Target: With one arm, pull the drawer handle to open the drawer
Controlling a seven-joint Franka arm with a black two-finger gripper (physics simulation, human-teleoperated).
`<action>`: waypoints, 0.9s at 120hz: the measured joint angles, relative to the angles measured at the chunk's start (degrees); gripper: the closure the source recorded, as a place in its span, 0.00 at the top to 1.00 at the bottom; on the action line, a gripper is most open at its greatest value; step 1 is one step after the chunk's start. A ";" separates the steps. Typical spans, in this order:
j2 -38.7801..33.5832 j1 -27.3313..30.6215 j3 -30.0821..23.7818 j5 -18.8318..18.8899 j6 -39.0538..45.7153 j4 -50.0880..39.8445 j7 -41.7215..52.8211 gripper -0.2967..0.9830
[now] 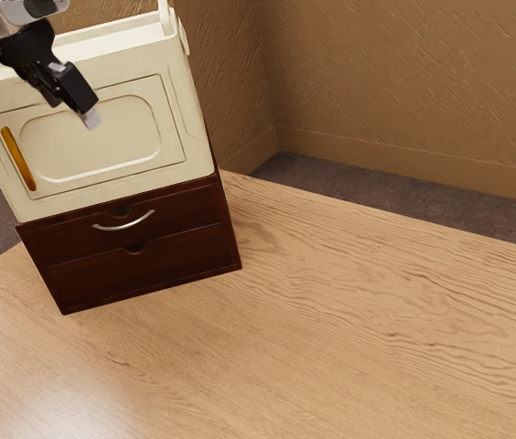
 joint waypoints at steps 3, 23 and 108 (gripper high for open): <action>-0.16 -0.25 0.16 0.10 0.36 -1.07 0.67 0.77; -8.40 1.03 1.83 3.16 8.45 -20.27 5.18 0.77; -14.49 1.15 -1.03 16.82 37.04 -46.35 15.31 0.71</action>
